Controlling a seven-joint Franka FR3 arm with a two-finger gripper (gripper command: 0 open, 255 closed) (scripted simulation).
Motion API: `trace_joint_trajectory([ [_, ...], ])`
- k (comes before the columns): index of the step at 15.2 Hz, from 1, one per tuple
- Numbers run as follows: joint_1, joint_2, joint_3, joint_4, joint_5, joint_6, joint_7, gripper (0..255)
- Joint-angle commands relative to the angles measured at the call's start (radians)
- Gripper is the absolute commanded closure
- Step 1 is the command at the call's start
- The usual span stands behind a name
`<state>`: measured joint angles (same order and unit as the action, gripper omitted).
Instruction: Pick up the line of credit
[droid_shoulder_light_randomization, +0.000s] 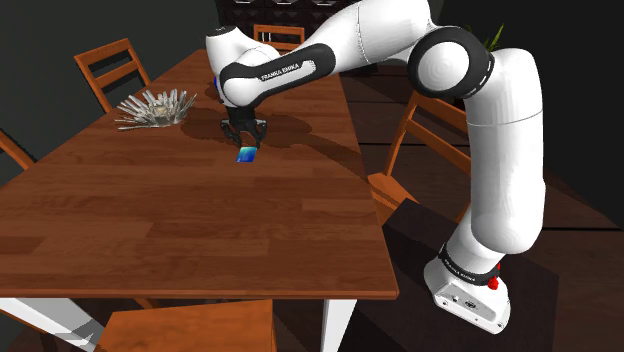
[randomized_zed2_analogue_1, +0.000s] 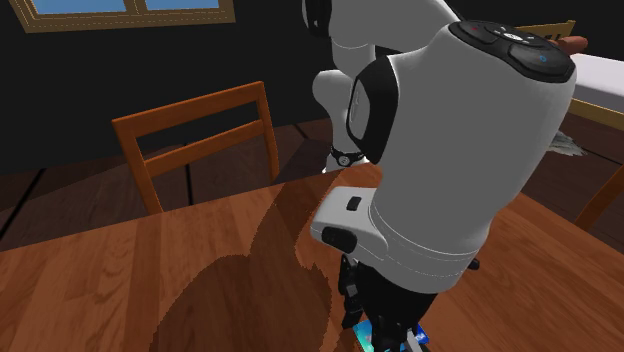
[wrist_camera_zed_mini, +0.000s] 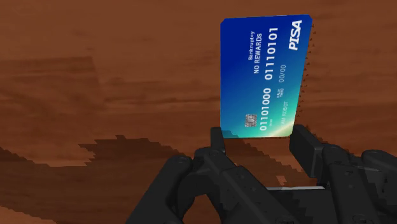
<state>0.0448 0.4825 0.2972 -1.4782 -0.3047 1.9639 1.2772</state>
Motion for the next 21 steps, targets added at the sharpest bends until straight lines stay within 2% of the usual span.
trace_joint_trajectory([
  [1, -0.001, 0.001, -0.001, -0.004, 0.000, 0.000, 0.000, 255],
  [4, 0.000, 0.005, -0.001, 0.004, -0.001, -0.005, -0.001, 255],
  [19, 0.012, -0.018, 0.008, 0.171, 0.018, -0.190, -0.037, 255],
  [21, 0.012, -0.018, 0.008, 0.173, 0.019, -0.192, -0.037, 255],
])
